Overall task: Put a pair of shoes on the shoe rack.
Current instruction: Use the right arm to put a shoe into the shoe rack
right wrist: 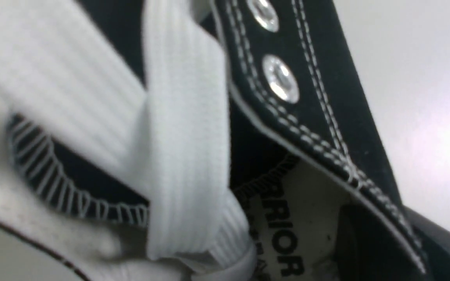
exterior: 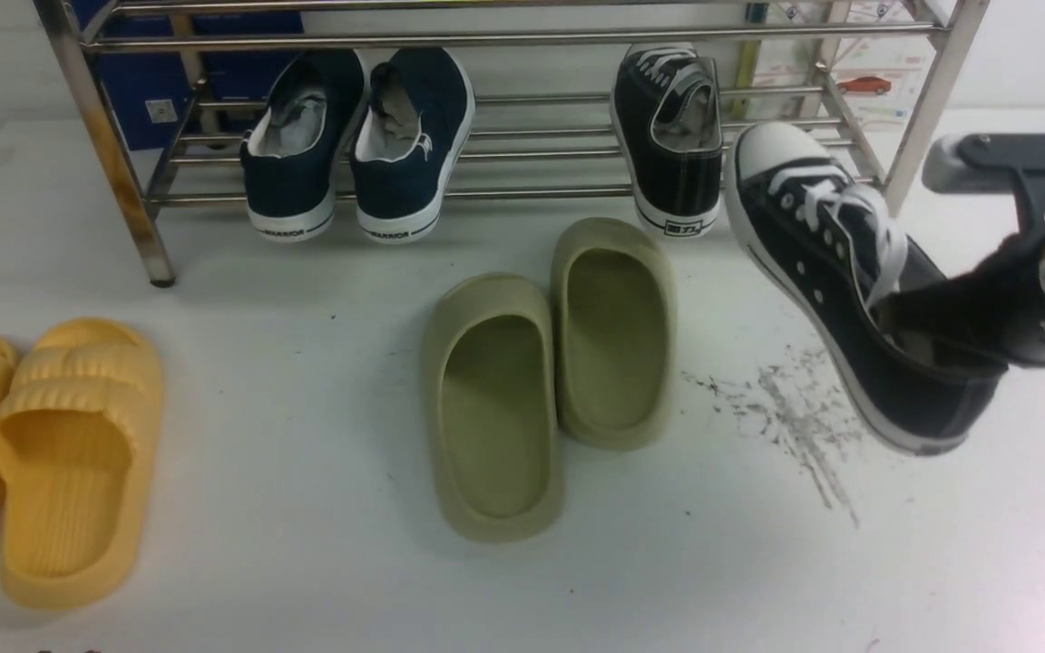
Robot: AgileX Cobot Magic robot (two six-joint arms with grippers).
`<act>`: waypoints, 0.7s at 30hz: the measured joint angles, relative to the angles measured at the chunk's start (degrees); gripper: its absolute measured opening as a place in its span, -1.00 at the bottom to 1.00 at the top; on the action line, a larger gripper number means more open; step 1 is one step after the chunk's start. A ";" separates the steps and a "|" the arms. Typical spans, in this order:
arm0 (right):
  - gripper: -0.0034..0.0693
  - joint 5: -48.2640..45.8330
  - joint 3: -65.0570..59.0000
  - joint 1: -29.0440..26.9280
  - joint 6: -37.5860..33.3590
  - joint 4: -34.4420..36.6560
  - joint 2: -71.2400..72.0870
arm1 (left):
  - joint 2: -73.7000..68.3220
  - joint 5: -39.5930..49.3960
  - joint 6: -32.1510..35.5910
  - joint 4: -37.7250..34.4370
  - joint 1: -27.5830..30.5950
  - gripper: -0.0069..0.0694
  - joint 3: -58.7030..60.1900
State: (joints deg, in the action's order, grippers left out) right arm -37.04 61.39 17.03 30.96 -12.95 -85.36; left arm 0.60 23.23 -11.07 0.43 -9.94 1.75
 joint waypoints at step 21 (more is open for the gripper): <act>-0.68 3.25 21.50 -6.03 -1.48 4.94 -21.47 | 0.00 0.00 0.00 0.00 0.00 -0.19 0.00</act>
State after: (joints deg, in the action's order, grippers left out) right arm -33.79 82.88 11.00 29.47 -8.01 -106.83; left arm 0.60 23.23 -11.07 0.43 -9.94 1.75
